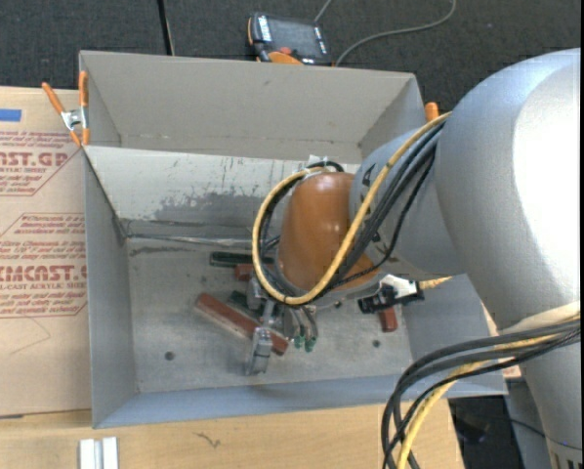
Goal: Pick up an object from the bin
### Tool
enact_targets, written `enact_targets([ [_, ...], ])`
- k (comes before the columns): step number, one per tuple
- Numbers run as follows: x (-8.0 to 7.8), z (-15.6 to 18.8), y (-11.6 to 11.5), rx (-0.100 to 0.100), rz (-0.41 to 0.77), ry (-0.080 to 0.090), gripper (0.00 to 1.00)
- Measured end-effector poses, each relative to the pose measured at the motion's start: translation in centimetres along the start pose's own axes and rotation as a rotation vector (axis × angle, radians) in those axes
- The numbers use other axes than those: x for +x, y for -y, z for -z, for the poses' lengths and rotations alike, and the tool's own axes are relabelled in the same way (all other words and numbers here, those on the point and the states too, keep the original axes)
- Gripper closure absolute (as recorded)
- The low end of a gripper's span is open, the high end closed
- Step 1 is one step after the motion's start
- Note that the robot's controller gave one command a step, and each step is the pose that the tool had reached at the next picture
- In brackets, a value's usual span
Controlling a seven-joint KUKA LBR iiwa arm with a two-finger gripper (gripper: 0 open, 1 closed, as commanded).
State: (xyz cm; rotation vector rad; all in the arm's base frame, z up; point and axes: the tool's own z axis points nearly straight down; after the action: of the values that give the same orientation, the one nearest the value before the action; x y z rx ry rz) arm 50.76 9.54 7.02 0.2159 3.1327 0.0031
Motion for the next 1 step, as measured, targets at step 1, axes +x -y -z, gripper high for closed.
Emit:
enact_targets([
  [1,-0.23,0.28,0.01,-0.002,-0.001,0.006,1.0],
])
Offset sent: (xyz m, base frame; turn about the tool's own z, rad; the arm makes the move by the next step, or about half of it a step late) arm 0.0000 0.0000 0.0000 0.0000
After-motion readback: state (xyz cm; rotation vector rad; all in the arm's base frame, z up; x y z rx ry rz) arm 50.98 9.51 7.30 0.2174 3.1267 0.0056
